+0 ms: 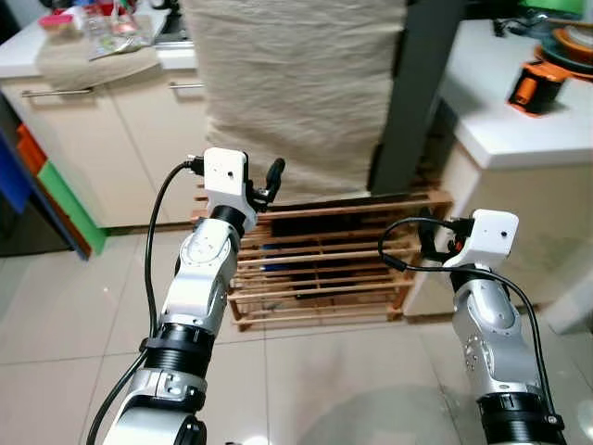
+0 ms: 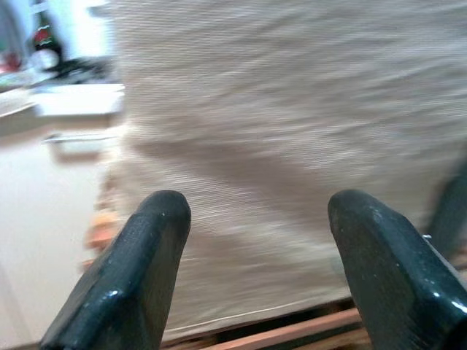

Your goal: Restocking fridge

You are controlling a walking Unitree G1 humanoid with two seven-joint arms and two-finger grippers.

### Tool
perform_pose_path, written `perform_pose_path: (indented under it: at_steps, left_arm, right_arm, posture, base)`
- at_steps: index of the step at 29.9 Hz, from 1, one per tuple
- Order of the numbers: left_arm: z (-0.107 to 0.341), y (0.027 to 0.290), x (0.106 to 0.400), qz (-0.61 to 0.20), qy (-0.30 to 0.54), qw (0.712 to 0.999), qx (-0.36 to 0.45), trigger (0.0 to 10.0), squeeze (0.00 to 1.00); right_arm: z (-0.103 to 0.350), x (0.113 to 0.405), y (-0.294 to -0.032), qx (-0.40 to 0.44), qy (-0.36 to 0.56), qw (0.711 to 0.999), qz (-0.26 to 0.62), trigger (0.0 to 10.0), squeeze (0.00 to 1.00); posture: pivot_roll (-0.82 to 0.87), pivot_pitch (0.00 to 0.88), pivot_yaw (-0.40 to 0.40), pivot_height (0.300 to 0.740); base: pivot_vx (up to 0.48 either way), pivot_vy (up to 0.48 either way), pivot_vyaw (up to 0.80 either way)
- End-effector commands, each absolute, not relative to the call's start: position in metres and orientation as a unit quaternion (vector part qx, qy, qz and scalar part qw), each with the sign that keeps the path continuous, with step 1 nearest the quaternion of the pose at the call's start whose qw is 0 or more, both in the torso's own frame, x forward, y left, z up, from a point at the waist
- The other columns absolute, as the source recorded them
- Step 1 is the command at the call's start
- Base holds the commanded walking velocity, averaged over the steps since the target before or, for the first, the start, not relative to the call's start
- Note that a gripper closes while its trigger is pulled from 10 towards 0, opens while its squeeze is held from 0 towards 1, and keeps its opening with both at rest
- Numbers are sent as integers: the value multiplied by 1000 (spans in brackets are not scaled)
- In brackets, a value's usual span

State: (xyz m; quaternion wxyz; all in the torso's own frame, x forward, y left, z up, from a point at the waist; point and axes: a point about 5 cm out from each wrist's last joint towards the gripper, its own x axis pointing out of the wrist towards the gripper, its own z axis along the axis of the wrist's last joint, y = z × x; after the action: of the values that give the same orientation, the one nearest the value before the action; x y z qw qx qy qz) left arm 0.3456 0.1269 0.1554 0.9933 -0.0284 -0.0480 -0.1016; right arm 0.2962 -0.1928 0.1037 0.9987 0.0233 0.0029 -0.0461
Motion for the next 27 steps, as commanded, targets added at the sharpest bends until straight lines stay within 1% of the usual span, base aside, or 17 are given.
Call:
perform_pose_path:
  at_steps: [1,3,12,15,21,27]
  left_arm:
    - [157,130,345,-96,-45,994,-32,10000,0]
    - [157,131,345,-96,-40,994,-31,10000,0]
    - [161,137,337,-130,-53,989,-36,10000,0]
    - [161,141,335,-130,-57,990,-13,10000,0]
    - [158,141,335,-136,-48,989,-26,10000,0]
    - [156,143,335,-136,-41,990,-25,10000,0]
  right_arm:
    - [107,296,-194,19,-8,999,-50,10000,0]
    - [105,295,-194,16,-3,999,-49,10000,0]
    - [102,289,-195,19,1,999,-46,10000,0]
    - [103,285,-201,7,-5,999,-52,10000,0]
    - [102,279,-213,-1,-5,998,-68,10000,0]
    - [104,274,-217,-4,-10,997,-78,10000,0]
  posture:
    - [-121,0,73,740]
    - [-120,0,74,740]
    - [-115,0,77,740]
    - [-110,0,70,740]
    - [-114,0,71,740]
    - [-123,0,75,740]
  base:
    - [0,435,0]
    - [0,457,0]
    - [0,480,-785]
    - [0,480,-783]
    - [0,480,-785]
    - [0,480,-785]
